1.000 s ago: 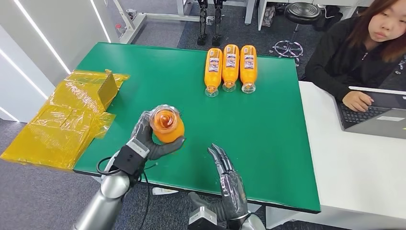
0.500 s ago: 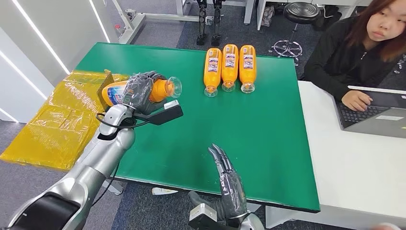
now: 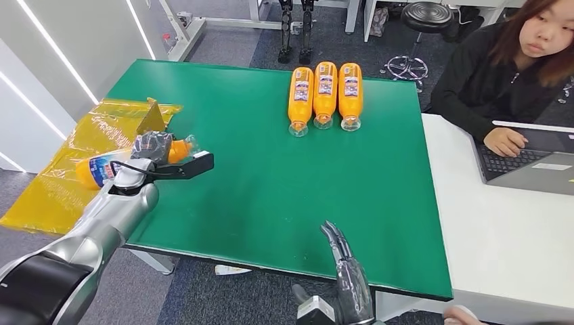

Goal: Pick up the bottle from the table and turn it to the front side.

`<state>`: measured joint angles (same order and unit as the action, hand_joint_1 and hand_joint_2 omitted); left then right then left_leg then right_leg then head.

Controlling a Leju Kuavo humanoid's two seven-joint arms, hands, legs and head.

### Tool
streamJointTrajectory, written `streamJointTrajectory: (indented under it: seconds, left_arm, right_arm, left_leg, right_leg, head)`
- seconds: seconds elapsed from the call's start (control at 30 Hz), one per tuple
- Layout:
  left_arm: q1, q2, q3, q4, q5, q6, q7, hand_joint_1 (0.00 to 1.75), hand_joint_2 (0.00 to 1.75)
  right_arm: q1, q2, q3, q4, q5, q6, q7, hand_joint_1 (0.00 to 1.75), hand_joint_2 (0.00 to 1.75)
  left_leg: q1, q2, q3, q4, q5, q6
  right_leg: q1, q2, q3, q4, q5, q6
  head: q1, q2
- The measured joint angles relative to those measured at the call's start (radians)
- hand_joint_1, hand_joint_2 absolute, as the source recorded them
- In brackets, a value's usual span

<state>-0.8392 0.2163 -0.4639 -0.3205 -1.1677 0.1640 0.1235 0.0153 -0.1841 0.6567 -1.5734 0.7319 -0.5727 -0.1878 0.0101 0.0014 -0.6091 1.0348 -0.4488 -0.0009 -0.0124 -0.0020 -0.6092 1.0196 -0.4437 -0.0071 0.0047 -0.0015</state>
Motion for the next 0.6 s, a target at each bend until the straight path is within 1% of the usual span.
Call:
streamJointTrajectory:
  seconds: [0.03, 0.13, 0.17, 0.4, 0.6]
  left_arm:
    - [0.003, 0.008, 0.000, 0.010, -0.001, -0.004, 0.007, 1.27, 1.75]
    - [0.011, 0.025, 0.000, 0.031, -0.009, -0.013, 0.029, 0.03, 1.75]
    - [0.015, 0.029, 0.000, 0.036, -0.014, -0.018, 0.037, 0.00, 1.75]
    - [0.046, 0.058, 0.000, 0.059, -0.031, -0.032, 0.051, 0.00, 1.75]
    - [0.059, 0.073, 0.000, 0.064, -0.054, -0.041, 0.053, 0.00, 1.75]
  right_arm:
    - [0.012, -0.004, -0.009, -0.011, 0.005, 0.002, 0.006, 0.00, 1.75]
    - [0.046, -0.010, -0.031, -0.040, 0.024, 0.015, 0.028, 0.00, 1.75]
    - [0.055, -0.011, -0.036, -0.048, 0.033, 0.023, 0.036, 0.00, 1.75]
    - [0.084, -0.011, -0.059, -0.087, 0.076, 0.063, 0.064, 0.00, 1.75]
    - [0.098, -0.004, -0.075, -0.127, 0.122, 0.146, 0.079, 0.00, 1.75]
  left_leg:
    - [0.000, 0.000, 0.000, 0.000, 0.000, 0.000]
    - [0.000, 0.000, 0.000, 0.000, 0.000, 0.000]
    - [0.000, 0.000, 0.000, 0.000, 0.000, 0.000]
    - [0.000, 0.001, 0.000, 0.000, 0.000, 0.000]
    - [0.000, 0.001, 0.000, 0.000, 0.000, 0.000]
  right_leg:
    - [0.000, 0.000, 0.000, 0.000, 0.000, 0.000]
    - [0.000, 0.000, 0.000, 0.000, 0.000, 0.000]
    - [0.000, 0.000, 0.000, 0.000, 0.000, 0.000]
    - [0.000, 0.001, -0.001, 0.000, 0.000, 0.000]
    - [0.000, 0.001, -0.001, 0.000, 0.000, 0.000]
  head:
    - [0.000, 0.000]
    - [0.000, 0.000]
    - [0.000, 0.000]
    - [0.000, 0.000]
    - [0.000, 0.000]
